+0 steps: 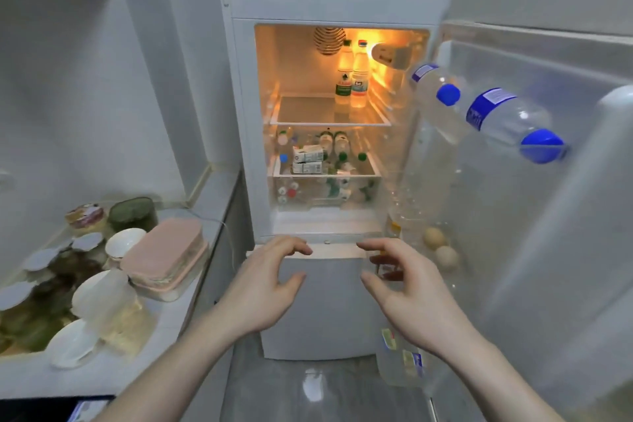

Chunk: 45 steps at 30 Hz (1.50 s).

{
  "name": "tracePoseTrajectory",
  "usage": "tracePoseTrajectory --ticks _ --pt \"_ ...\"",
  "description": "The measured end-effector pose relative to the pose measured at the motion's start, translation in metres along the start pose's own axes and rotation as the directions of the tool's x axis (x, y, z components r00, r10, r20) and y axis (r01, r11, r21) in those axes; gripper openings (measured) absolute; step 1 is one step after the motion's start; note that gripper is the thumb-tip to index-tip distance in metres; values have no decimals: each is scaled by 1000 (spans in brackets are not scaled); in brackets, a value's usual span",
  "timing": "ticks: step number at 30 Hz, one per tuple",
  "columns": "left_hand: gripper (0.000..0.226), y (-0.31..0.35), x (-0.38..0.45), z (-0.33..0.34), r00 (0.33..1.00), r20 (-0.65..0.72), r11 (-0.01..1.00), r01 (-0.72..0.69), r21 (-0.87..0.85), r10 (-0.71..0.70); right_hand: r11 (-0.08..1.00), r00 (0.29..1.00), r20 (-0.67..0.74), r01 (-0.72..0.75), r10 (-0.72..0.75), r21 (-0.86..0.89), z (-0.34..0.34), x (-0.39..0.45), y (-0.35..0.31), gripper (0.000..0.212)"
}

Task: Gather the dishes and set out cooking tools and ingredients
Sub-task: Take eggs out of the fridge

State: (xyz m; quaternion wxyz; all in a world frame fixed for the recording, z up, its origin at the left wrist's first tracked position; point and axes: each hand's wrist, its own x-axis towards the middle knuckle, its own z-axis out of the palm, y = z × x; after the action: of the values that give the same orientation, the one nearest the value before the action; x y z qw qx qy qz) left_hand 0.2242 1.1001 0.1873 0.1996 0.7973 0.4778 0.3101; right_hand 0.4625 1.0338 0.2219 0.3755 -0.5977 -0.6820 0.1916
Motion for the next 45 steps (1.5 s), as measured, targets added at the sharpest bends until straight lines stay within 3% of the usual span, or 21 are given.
tracePoseTrajectory --ticks 4,6,14,22,27,30,34,39,45 --pt "27 23 50 36 995 66 996 -72 -58 76 992 986 -167 -48 28 -118 -27 19 29 41" --pt "26 39 73 50 985 97 989 -137 -59 142 984 970 -230 -109 74 -141 -31 20 43 53" --pt "30 86 148 102 909 259 937 -346 35 326 962 934 -285 -254 216 -104 -25 27 69 87" --pt "41 118 189 131 805 480 868 -471 160 348 903 882 -294 -415 369 -111 -29 30 83 87" --pt "43 126 203 150 748 549 851 -512 120 373 839 820 -353 -524 450 -147 -34 33 97 84" --pt "40 127 204 158 742 544 850 -518 94 392 812 789 -392 -563 474 -152 -38 33 101 83" --pt "38 119 198 161 786 424 866 -499 6 450 793 766 -431 -587 477 -164 -40 33 103 78" --pt "42 97 192 142 865 269 906 -407 -117 424 776 774 -463 -580 431 -248 -37 33 100 59" --pt "39 58 174 100 917 194 933 -319 -168 349 741 806 -410 -571 426 -352 -33 38 96 37"
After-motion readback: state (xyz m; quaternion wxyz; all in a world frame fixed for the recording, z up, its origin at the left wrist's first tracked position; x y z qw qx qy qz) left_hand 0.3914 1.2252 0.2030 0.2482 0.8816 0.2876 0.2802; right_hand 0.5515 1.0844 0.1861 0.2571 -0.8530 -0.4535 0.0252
